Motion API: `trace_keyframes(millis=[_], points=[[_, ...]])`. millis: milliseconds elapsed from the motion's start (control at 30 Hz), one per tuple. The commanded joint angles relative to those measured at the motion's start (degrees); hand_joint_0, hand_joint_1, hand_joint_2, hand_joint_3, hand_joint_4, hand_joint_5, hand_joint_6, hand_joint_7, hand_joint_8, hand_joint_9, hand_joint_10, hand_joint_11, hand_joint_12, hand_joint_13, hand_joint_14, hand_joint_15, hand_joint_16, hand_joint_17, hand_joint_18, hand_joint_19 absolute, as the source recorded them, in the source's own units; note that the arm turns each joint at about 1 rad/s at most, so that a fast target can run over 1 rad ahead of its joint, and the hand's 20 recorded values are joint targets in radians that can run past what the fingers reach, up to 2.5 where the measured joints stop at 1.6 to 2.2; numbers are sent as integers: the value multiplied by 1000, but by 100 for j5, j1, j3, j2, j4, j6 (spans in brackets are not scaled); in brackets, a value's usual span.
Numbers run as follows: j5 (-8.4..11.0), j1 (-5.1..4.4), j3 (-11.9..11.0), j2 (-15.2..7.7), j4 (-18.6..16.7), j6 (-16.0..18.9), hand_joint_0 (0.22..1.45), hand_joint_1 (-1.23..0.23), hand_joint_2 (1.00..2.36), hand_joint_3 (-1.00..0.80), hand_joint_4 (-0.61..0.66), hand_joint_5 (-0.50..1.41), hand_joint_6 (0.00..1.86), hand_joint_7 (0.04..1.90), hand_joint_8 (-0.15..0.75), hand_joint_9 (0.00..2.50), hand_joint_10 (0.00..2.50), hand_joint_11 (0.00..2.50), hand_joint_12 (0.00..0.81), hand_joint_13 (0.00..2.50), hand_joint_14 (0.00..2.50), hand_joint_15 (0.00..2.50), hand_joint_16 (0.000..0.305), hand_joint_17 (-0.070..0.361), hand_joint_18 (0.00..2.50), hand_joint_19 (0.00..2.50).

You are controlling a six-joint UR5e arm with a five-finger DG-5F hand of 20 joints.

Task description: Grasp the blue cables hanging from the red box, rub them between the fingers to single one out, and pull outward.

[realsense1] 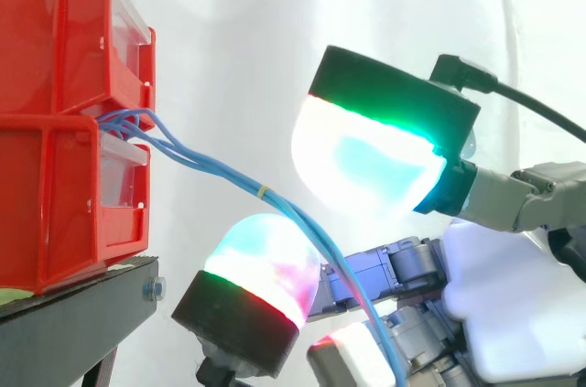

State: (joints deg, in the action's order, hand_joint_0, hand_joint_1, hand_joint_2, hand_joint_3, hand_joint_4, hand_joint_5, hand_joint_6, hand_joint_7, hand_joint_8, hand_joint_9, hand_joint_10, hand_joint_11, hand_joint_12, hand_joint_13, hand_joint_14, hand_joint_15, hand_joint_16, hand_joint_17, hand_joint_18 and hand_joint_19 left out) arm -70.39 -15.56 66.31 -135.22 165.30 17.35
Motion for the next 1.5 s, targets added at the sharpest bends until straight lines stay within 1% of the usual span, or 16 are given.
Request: trace_keyframes(millis=[0, 67, 100, 167, 267, 300, 367, 533, 700, 767, 867, 967, 1133, 1300, 1367, 1467], points=[[-1, -8, -66, -4, 46, 84, 567, -806, 1004, -441, 140, -105, 923, 948, 378, 1112, 15, 633, 406, 740, 15, 424, 50, 113, 295, 397], [-1, 9, -224, -4, 230, 137, 584, -797, 1008, -396, 140, -103, 920, 961, 375, 1121, 16, 636, 403, 751, 15, 426, 49, 111, 350, 412], [-1, 18, -321, -4, 397, 155, 587, -796, 1009, -389, 140, -103, 920, 962, 376, 1122, 15, 644, 402, 753, 15, 423, 49, 111, 367, 409], [-10, 18, -444, -4, 643, 155, 591, -793, 1011, -354, 132, -103, 920, 965, 373, 1125, 14, 642, 399, 763, 15, 429, 49, 110, 418, 421], [-10, 27, -558, -4, 846, 155, 595, -797, 1013, -321, 136, -103, 920, 969, 374, 1124, 14, 636, 399, 766, 15, 427, 49, 110, 436, 425], [-10, 27, -628, -4, 1013, 155, 595, -798, 1013, -317, 136, -103, 920, 968, 374, 1123, 14, 642, 399, 766, 15, 429, 49, 110, 437, 417], [-19, 27, -699, -4, 1197, 155, 596, -803, 1014, -296, 133, -105, 921, 965, 371, 1116, 16, 637, 399, 766, 16, 426, 49, 110, 433, 413], [-19, 36, -707, 5, 1241, 155, 591, -798, 1011, -351, 137, -108, 922, 938, 369, 1102, 16, 628, 401, 751, 16, 422, 48, 108, 333, 391], [-27, 53, -769, -4, 1259, 155, 596, -803, 1010, -360, 135, -108, 921, 929, 372, 1099, 16, 632, 405, 740, 15, 417, 48, 108, 261, 361], [-27, 44, -786, 5, 1259, 155, 552, -813, 1004, -447, 145, -110, 914, 909, 372, 1097, 16, 635, 413, 734, 14, 413, 50, 113, 250, 347], [-27, 53, -804, -4, 1259, 155, 521, -810, 1000, -500, 150, -109, 910, 880, 383, 1099, 16, 628, 425, 736, 14, 411, 53, 119, 200, 332], [-27, 53, -804, 5, 1259, 155, 498, -817, 1000, -500, 157, -108, 909, 866, 391, 1101, 15, 626, 433, 740, 13, 412, 55, 123, 180, 329], [-19, 53, -866, 5, 1259, 146, 492, -830, 1000, -500, 156, -107, 908, 849, 393, 1100, 15, 634, 434, 742, 13, 411, 55, 124, 179, 344], [-19, 53, -874, 5, 1267, 137, 537, -834, 1000, -500, 152, -106, 900, 886, 382, 1100, 15, 631, 417, 741, 16, 418, 51, 115, 181, 351], [-19, 53, -874, 5, 1267, 128, 588, -828, 1004, -439, 153, -105, 898, 935, 377, 1107, 16, 631, 405, 749, 15, 422, 49, 110, 221, 358], [-19, 53, -874, 5, 1267, 128, 601, -829, 1009, -373, 149, -106, 898, 971, 378, 1108, 14, 629, 403, 755, 15, 424, 49, 109, 230, 349]])
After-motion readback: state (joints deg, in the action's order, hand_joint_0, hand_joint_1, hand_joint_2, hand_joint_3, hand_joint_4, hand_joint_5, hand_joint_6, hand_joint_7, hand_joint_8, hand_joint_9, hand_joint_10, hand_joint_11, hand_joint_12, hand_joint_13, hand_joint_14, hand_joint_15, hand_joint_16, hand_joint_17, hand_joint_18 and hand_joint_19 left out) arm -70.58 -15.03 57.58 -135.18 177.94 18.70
